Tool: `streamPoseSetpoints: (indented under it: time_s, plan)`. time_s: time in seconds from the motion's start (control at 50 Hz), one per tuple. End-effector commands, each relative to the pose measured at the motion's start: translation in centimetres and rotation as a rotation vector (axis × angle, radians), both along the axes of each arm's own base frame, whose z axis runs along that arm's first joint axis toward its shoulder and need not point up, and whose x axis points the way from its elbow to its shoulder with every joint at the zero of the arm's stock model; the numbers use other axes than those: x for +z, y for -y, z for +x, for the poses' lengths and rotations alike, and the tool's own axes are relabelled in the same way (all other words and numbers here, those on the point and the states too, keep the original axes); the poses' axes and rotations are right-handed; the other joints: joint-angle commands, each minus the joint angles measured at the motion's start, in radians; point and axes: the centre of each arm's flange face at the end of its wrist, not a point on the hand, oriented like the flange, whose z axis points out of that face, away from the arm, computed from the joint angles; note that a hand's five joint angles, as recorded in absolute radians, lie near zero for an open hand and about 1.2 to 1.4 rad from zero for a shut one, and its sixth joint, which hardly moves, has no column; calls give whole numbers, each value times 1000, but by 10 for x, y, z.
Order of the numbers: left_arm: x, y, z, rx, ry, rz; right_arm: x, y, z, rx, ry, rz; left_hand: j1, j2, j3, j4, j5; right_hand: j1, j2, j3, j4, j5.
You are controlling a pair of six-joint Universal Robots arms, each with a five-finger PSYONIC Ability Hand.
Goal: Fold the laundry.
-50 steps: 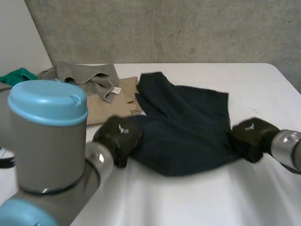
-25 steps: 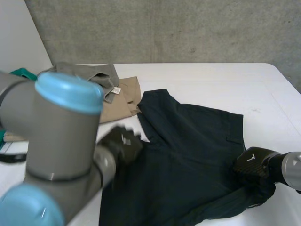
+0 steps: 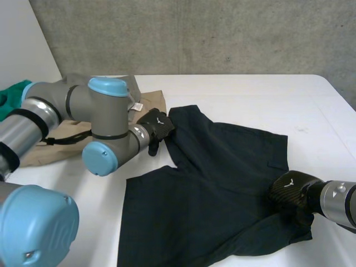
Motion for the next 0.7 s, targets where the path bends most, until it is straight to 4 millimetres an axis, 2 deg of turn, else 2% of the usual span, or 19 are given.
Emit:
streamPoseSetpoints:
  time_s: [0.02, 0.22, 0.38, 0.7]
  plan:
    - [-7, -1, -7, -30, 2, 3, -1, 4, -1, -7, 1, -17, -34, -35, -35, -36, -34, 296, 227, 198, 201, 199]
    - [-11, -5, -19, -66, -4, -37, -2, 4, 0, -4, 2, -21, -54, -56, -56, -56, -54, 296, 227, 198, 201, 199]
    - [-17, -5, -28, -78, 28, -85, -3, 4, -2, -12, 3, -12, 28, 26, 26, 26, 28, 296, 227, 198, 201, 199]
    - [-28, -5, -37, -111, 126, -194, 1, 5, -4, -18, 18, -20, 662, 660, 660, 660, 662, 296, 227, 198, 201, 199]
